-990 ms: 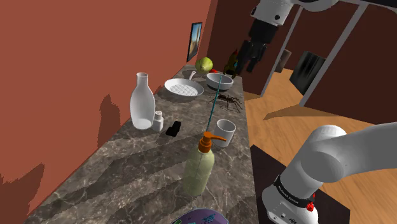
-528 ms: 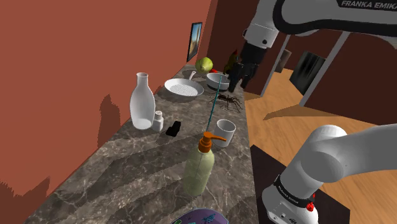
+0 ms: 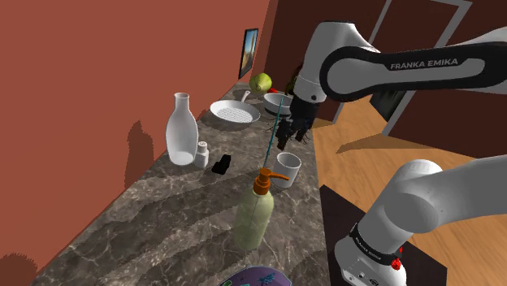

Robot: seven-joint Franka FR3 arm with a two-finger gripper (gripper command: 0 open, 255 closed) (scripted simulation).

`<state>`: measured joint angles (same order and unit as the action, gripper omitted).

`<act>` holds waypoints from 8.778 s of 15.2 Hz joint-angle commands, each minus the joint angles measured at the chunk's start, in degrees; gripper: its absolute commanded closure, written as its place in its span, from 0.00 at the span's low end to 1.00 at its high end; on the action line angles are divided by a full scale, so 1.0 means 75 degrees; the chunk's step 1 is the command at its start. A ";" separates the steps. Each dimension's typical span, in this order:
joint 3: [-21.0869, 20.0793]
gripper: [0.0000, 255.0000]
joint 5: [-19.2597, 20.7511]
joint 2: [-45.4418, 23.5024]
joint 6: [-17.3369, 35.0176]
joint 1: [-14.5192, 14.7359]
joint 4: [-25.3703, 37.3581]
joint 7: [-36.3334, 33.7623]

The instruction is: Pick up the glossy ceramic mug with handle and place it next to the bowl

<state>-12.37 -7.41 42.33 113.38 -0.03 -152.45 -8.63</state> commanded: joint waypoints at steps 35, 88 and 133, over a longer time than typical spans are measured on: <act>-0.0548 1.00 -0.0038 -0.0881 0.1799 -0.0082 -0.1053 -0.0497; 0.3072 1.00 0.1563 -0.4090 -0.0242 -0.1865 0.4334 0.3699; 0.3867 1.00 -0.0478 -1.1360 -0.0742 -0.4155 1.1947 0.6793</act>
<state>16.69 -10.93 -42.49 107.26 -31.18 -62.74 42.31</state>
